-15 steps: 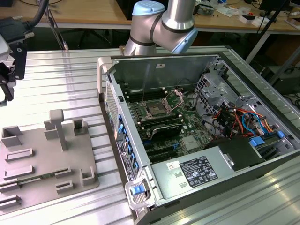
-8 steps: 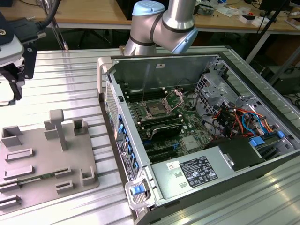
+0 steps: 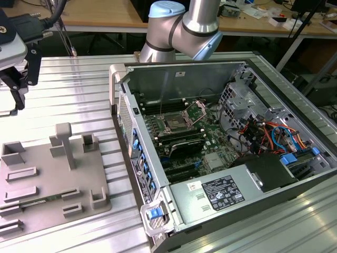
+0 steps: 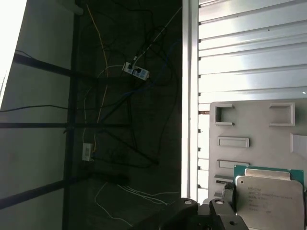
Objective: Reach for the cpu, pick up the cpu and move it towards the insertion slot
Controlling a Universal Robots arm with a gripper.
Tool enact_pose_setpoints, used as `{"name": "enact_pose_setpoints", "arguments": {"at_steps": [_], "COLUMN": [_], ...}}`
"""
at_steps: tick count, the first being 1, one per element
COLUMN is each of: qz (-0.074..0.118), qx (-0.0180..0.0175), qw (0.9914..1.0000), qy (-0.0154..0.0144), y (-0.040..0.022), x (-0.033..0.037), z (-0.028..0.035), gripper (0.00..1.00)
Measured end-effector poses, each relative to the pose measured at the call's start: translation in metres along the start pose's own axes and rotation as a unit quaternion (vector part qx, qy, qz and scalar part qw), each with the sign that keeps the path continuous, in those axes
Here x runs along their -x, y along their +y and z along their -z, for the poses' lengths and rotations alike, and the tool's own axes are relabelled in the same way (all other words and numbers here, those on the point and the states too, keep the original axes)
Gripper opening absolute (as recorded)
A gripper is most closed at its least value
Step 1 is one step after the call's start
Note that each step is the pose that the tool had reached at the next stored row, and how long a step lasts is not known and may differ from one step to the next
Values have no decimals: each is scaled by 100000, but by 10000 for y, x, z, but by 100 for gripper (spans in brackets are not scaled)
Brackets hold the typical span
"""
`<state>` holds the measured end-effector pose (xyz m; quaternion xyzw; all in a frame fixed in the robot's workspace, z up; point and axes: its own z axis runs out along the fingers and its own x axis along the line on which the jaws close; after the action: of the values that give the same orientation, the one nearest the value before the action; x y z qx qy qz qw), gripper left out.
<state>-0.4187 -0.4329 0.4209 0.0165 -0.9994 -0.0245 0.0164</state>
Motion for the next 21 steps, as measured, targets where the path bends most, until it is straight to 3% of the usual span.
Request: {"name": "enact_pose_setpoints", "arguments": {"at_steps": [6,13,21], "qz": [-1,2,-45], "qx": [-2,-3,-1], "qw": [100000,100000,100000], "qy": [6,2,-3], "y": [0,-2,-10], "x": [0,77,296], "z": [3,5,12], "gripper": [55,55,55]}}
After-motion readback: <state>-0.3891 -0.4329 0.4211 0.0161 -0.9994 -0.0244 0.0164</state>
